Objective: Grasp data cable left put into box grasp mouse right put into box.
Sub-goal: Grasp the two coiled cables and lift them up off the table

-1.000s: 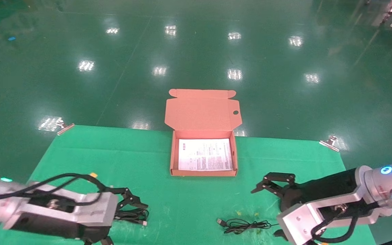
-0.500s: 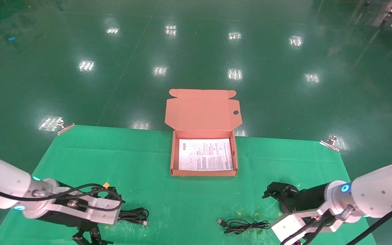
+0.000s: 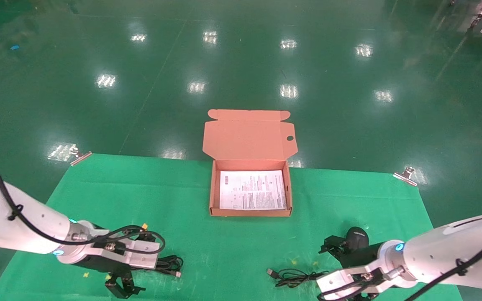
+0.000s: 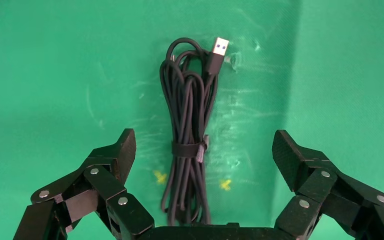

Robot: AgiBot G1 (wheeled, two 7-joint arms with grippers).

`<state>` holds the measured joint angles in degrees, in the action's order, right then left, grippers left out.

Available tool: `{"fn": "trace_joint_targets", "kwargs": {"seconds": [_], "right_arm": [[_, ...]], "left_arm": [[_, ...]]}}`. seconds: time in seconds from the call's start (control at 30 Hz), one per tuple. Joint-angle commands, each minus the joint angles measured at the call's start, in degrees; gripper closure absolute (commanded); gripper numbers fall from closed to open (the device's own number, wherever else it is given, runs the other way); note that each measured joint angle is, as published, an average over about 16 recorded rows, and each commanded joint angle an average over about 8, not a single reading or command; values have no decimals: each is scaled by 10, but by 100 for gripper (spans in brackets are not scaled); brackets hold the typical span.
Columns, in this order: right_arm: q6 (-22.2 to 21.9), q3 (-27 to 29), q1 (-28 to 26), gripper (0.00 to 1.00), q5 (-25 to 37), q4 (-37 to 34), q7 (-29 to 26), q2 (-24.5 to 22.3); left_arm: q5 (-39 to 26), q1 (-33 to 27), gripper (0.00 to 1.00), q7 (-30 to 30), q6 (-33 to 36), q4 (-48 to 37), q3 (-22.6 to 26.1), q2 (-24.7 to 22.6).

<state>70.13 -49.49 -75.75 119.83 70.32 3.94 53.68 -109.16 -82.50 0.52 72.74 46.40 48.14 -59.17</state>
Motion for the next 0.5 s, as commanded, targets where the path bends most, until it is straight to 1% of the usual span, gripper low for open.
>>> {"fn": "trace_joint_targets", "kwargs": {"seconds": [0.03, 0.27, 0.5], "right_arm": [[-8, -1, 3, 0, 5, -18, -9, 10], [-33, -2, -4, 0, 6, -102, -4, 55], [-57, -7, -11, 0, 12, -176, 11, 94]], "left_arm": [[-1, -2, 0, 9, -9, -34, 0, -12], [19, -21, 0, 48, -33, -166, -12, -47], [30, -35, 1, 89, -52, -259, -19, -72]]}}
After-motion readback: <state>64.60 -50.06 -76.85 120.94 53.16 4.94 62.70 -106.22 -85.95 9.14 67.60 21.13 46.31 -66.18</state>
